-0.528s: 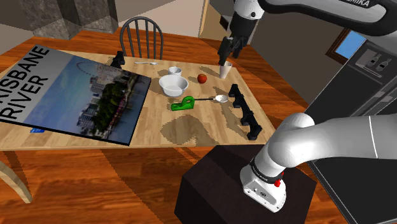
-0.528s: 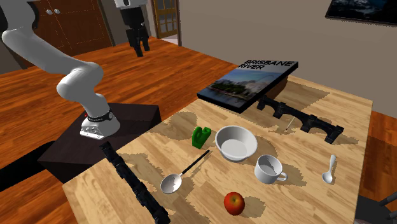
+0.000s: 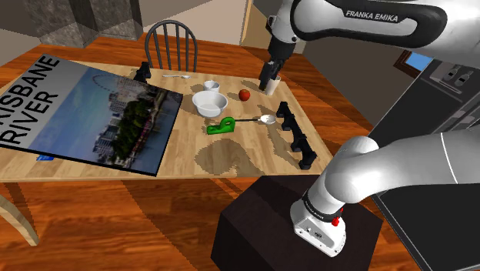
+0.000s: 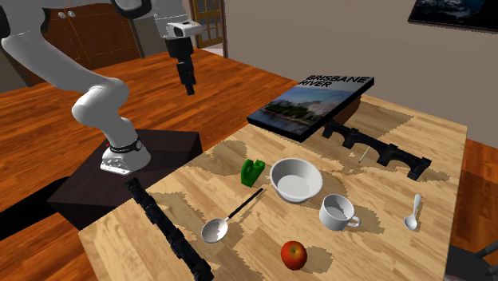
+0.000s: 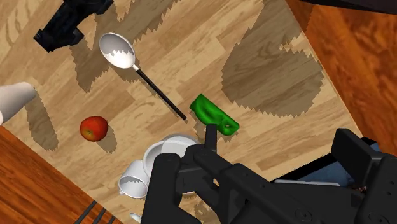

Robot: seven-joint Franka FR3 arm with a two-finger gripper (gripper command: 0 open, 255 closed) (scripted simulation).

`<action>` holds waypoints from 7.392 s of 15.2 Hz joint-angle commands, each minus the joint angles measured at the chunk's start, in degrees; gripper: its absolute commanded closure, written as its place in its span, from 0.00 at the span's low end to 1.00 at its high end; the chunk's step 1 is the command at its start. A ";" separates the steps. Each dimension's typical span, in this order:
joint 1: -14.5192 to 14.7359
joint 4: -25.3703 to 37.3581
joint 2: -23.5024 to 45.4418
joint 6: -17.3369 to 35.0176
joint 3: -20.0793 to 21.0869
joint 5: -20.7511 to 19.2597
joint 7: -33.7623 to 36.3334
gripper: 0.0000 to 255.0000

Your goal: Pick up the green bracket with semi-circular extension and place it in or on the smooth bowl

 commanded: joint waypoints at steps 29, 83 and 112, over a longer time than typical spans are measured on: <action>6.85 13.23 57.28 37.32 -13.48 18.31 -67.87 0.00; 7.51 24.32 50.32 19.78 -15.67 13.30 -64.29 1.00; -2.13 63.84 83.28 11.71 -13.27 21.98 -70.13 1.00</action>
